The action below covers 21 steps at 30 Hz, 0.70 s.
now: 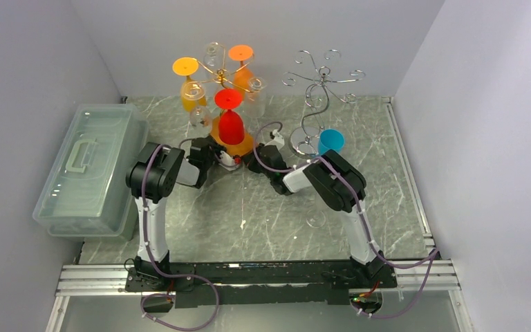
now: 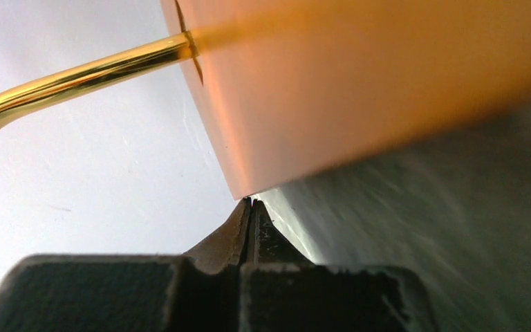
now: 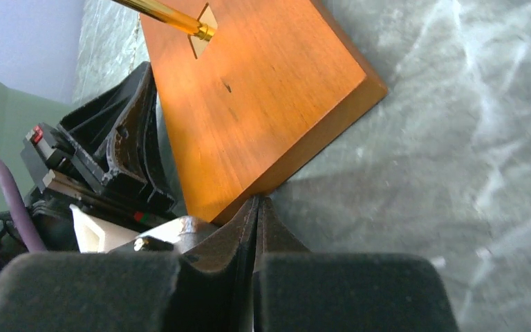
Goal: Place the wine glass upside down on the wine glass rack
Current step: Move the wine rack to the center of the board.
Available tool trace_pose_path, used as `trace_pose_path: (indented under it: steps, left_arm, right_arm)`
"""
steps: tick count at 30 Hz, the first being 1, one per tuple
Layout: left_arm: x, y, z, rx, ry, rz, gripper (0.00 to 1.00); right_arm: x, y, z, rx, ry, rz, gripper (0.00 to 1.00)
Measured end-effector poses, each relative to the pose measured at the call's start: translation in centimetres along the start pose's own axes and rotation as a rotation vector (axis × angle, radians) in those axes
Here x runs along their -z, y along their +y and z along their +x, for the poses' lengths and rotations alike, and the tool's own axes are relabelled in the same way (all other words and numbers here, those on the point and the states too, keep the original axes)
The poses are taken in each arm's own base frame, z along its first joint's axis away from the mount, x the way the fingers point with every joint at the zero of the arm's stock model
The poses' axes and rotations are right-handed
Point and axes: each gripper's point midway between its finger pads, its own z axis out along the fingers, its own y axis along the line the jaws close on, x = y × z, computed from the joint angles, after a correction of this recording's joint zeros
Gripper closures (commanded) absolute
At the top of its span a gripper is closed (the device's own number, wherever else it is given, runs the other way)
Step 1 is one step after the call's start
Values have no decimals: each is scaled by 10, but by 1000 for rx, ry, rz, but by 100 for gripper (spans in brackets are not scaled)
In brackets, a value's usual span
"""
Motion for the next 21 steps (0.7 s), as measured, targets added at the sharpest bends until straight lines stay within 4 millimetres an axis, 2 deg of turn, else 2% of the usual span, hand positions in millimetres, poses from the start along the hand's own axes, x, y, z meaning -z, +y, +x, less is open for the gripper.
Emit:
trace_pose_path:
  steps: [6, 12, 14, 17, 21]
  left_arm:
    - [-16, 8, 16, 20, 41, -26, 100]
    - [-14, 8, 18, 22, 55, -40, 100]
    - [-5, 5, 18, 20, 58, -43, 100]
    - [15, -4, 18, 9, 58, -5, 88]
    - [41, -25, 15, 11, 47, 146, 80]
  right_arm:
    - [-20, 6, -5, -8, 22, -24, 96]
    - [-24, 6, -8, -3, 38, -32, 91]
    - [-24, 6, -8, 7, 39, -34, 86]
    - [-19, 5, -9, 27, 35, -35, 79]
    - [3, 1, -7, 57, 38, -15, 73]
